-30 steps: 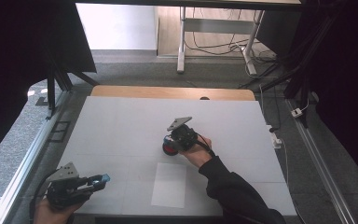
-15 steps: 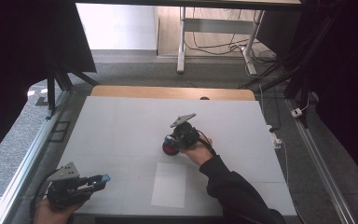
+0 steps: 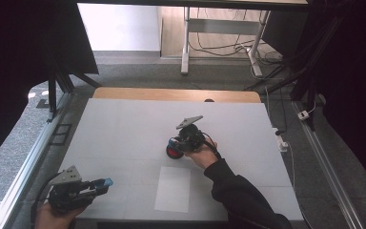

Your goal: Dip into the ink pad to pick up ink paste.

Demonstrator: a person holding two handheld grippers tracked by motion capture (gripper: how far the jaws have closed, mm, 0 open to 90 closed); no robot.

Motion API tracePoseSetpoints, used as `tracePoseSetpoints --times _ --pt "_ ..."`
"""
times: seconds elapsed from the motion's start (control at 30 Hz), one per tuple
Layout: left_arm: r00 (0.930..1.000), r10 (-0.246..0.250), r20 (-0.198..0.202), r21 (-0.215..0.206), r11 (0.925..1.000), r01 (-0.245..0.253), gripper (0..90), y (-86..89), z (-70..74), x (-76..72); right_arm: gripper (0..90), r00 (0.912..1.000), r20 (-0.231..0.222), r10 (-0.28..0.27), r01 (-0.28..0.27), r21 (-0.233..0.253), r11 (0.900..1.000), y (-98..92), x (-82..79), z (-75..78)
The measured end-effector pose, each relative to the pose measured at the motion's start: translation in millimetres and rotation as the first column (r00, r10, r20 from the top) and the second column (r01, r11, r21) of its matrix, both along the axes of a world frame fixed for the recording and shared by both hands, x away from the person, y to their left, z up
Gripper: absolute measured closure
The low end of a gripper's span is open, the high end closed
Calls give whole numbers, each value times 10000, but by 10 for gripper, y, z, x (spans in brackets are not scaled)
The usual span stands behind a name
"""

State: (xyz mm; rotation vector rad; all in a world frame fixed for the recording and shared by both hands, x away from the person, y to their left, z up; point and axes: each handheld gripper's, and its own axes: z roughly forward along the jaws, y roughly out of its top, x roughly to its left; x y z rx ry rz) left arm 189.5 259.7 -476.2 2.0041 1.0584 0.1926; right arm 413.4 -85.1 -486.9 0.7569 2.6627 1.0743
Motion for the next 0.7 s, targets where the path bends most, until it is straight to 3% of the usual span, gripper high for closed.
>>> tracePoseSetpoints --times 0.17,0.3,0.7 --pt "10000 -12 5 18 10000 12 683 -2 0 -1 720 9967 788 173 -115 -740 9972 101 -104 14" --pt "10000 -55 -9 63 10000 55 683 -8 0 -1 720 9946 1010 251 -152 -978 9951 120 -130 16" --pt "9999 -134 31 91 9999 134 683 -9 0 -4 719 9999 -148 -59 61 169 9998 -19 18 -10"
